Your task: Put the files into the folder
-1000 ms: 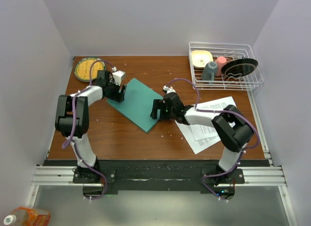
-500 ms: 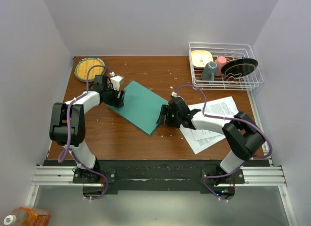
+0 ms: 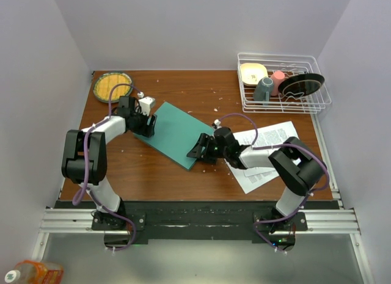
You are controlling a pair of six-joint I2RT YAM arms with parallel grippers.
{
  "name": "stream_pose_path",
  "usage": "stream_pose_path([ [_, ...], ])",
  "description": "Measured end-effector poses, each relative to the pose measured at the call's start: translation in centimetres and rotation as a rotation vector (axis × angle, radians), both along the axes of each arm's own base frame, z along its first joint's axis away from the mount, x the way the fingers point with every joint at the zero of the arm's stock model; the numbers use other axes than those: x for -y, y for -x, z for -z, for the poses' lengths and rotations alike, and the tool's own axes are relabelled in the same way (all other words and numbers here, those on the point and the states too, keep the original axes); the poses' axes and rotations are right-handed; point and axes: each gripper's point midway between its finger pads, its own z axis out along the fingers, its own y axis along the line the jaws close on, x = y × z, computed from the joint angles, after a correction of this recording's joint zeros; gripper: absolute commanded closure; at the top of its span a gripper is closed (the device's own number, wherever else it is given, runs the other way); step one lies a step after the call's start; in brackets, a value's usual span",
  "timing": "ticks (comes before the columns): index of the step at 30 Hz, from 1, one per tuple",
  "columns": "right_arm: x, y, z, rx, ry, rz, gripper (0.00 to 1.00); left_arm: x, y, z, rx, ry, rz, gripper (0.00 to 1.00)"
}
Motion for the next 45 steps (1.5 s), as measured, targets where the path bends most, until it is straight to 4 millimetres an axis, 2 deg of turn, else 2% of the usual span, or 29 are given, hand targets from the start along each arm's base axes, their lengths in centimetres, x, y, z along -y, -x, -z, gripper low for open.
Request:
stream_pose_path([
  [8,0.0,0.4,0.1,-0.015,-0.023,0.007,0.35,0.0,0.0,0.1,0.004,0.0,0.0,0.26],
  [12,-0.2,0.2,-0.2,-0.01,-0.045,0.014,0.48,0.0,0.0,0.1,0.006,-0.004,0.006,0.26],
  [19,-0.8,-0.2,-1.3,0.008,-0.106,0.031,0.63,-0.2,0.1,0.1,0.01,-0.013,0.007,0.27],
  [22,-1.0,-0.4,-1.7,0.017,-0.121,0.034,0.64,-0.1,0.1,0.1,0.01,-0.009,0.014,0.27],
  [27,-1.4,-0.7,-1.0,0.011,-0.139,0.04,0.75,0.2,0.3,0.1,0.006,0.002,0.031,0.29],
  [29,-1.4,-0.7,0.0,-0.007,-0.13,0.041,0.82,0.3,0.4,0.2,0.002,0.005,0.038,0.3],
  [31,-1.4,-0.7,1.0,-0.027,-0.112,0.042,1.0,0.5,0.6,0.2,-0.005,0.011,0.046,0.3],
  [33,-1.6,-1.0,1.3,-0.03,-0.104,0.041,1.0,0.7,0.8,0.3,-0.012,0.018,0.056,0.31],
  [37,-2.4,-2.1,0.1,0.002,-0.123,0.044,1.0,1.0,1.0,0.3,-0.017,0.027,0.068,0.31],
  [42,-2.2,-2.7,-0.5,0.032,-0.113,0.06,1.0,1.1,0.9,-0.1,-0.023,0.033,0.073,0.3],
  [45,-1.6,-2.9,-1.1,0.064,-0.079,0.073,1.0,1.4,0.9,-0.7,-0.036,0.043,0.077,0.11],
])
